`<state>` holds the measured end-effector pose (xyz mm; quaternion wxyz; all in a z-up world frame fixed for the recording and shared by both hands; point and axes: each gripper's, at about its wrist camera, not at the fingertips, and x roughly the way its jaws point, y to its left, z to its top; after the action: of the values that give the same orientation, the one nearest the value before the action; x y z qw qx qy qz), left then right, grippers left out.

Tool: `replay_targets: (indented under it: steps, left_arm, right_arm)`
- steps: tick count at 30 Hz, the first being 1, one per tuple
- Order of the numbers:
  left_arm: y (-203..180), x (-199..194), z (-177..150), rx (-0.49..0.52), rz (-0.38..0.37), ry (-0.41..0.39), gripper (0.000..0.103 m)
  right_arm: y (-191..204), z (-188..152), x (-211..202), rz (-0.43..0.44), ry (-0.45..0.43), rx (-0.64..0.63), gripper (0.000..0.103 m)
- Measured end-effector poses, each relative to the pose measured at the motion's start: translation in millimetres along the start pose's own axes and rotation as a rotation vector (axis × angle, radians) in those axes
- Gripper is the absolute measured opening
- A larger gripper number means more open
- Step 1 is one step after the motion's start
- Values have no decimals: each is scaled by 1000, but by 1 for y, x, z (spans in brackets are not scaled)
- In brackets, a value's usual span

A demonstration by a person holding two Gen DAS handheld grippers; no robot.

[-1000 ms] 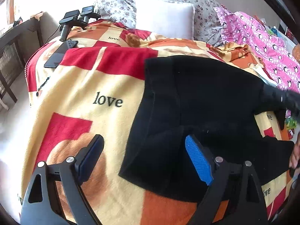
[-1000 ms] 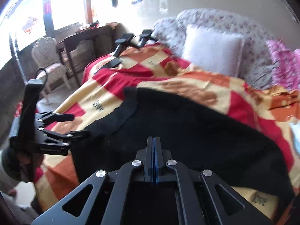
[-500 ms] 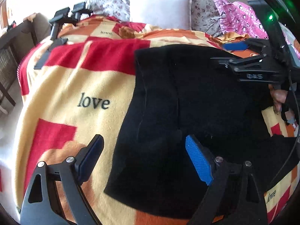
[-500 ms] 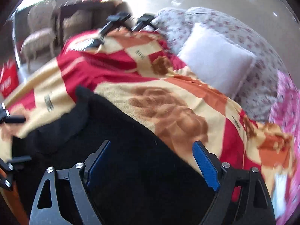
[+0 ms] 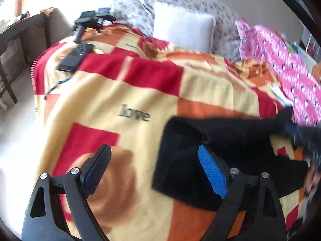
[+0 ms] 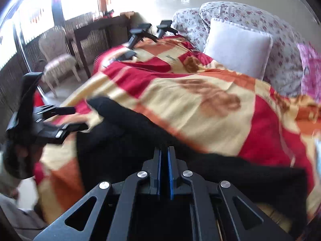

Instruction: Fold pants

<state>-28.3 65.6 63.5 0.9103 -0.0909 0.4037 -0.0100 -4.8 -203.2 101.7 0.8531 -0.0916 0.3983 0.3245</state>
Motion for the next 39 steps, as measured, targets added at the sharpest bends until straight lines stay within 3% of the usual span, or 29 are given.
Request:
replay_targets:
  steps: [6,9,10,12,14,16,18,22,25,28,30,31,32,35,39]
  left_arm:
    - [1,-30,2,14,12,-61,90]
    - [-15,-33,0,51,-3,-63,90]
    - [-20,-31,-1,64,-7,-59,90]
    - [-33,-26,-6,98,-9,-44,90]
    - [-45,-20,-13,118,-25,-30,90]
    - [-57,-11,-17,140,-41,-4,90]
    - [-71,-2,-23,164,-45,16,90]
    - [-94,13,-31,208,-51,51,90]
    - [-109,18,-36,233,-56,68,90]
    - [-119,23,-40,257,-41,81,90]
    - [-123,25,-42,267,-35,92,90]
    - [-126,25,-42,273,-32,94,90]
    - [-127,24,-42,279,-33,94,90]
    - [-127,20,-40,285,-34,87,90]
    - [-124,15,-38,275,-47,78,90]
  right_arm:
    - [59,-54,13,118,-3,99,6]
    - [77,-74,39,98,49,114,10]
    - [74,-79,38,98,15,156,11]
    - [63,-87,23,125,-30,232,23]
    - [45,-99,0,129,-67,296,57]
    - [22,-118,-37,63,-106,355,63]
    - [-12,-141,-77,-63,-138,440,64]
    - [-93,-182,-140,-307,-203,669,73]
    - [-149,-190,-155,-363,-240,777,73]
    - [-190,-188,-137,-342,-207,840,71]
    - [-210,-184,-116,-263,-191,864,52]
    - [-214,-181,-106,-265,-163,866,19]
    - [-216,-181,-100,-265,-151,859,8]
    - [-201,-181,-129,-245,-261,838,8]
    - [-156,-202,-215,-356,-385,764,7]
